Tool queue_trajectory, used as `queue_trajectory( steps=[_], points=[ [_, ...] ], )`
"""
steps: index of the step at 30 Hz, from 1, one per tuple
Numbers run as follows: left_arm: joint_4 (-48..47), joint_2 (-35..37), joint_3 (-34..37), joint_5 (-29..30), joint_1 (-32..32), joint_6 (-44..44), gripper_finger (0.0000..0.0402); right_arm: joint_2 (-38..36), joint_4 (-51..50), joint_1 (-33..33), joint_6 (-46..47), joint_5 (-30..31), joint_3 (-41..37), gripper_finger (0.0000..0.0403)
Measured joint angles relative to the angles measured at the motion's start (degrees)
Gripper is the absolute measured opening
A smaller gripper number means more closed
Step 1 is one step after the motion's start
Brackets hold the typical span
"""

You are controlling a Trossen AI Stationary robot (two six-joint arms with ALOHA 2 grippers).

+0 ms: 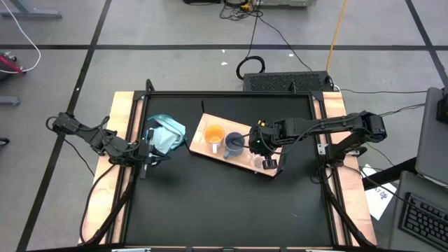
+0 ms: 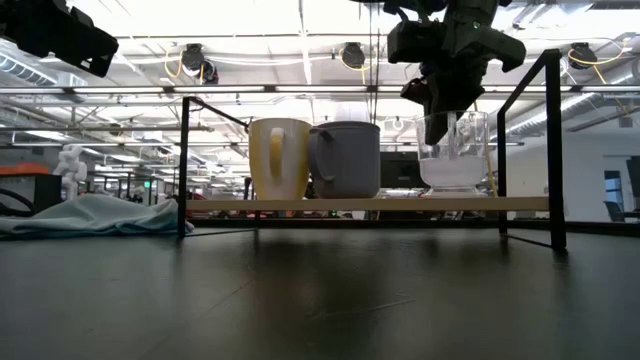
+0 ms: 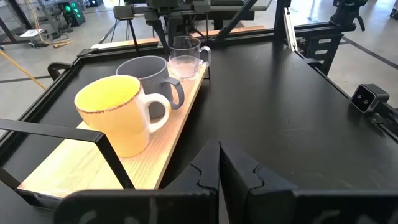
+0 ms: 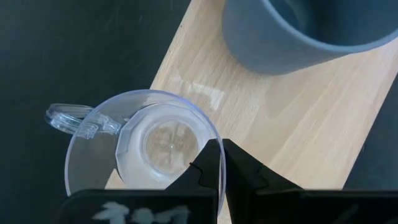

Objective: Stack small to large cups/mugs on shelf
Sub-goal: Put the transparent cup on the shelf

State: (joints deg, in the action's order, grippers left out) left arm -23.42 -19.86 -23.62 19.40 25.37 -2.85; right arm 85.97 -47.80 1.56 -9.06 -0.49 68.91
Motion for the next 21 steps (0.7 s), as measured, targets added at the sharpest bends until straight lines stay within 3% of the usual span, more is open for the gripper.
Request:
queue_trajectory(
  steps=[21],
  points=[
    [0.0, 0.0, 0.0, 0.0, 0.0, 0.0, 0.0012, 0.0, 2.2, 0.0, 0.4, 0.0, -0.1, 0.0]
  ],
)
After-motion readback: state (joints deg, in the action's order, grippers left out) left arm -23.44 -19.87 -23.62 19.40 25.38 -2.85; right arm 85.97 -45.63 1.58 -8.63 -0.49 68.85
